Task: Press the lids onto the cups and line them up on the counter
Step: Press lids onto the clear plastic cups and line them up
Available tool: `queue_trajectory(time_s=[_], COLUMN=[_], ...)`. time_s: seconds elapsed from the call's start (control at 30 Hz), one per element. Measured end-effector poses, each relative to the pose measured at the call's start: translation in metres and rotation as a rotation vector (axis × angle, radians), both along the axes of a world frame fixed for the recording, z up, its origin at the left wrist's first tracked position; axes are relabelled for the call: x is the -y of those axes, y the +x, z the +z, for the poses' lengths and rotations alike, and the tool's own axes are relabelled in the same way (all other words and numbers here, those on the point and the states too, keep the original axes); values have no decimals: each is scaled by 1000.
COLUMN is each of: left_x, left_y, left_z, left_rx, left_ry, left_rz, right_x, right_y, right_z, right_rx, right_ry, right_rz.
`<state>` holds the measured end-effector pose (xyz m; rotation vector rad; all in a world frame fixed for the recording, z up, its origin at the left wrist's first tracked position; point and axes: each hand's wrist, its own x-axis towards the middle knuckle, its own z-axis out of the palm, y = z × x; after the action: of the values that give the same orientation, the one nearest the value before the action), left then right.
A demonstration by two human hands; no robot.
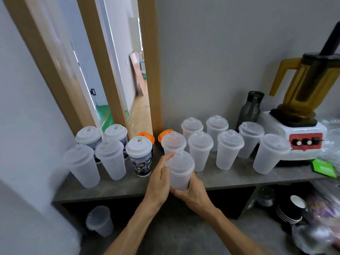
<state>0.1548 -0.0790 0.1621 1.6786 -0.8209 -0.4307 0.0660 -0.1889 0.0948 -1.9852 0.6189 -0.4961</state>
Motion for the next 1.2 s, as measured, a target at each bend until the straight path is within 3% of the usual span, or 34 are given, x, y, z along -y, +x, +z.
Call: queue_trajectory(time_s=[0.17,0.4,0.7,0.93,1.03,1.1,1.2], left_x=[3,-1,2,2,2,3,19], left_y=[-3,19,44,48,47,44,26], left_z=[10,18,35,40,48,58,93], left_rx=[-65,-209,-89,-74,30,227,529], left_ry=[-42,145,291,299,369,448,326], left_rz=[67,103,51,-8,-31,8,133], right_x=[8,21,31,33,32,31,36], right_y=[3,-4,-2,-2,-5,-10,-22], right_z=[-5,6,13,13,20,25,28], right_rx=[-3,-106,-199,-185,-178,-171,-159], right_ry=[17,52,66,63,68,63,70], right_rz=[33,166,248,265,266,257,224])
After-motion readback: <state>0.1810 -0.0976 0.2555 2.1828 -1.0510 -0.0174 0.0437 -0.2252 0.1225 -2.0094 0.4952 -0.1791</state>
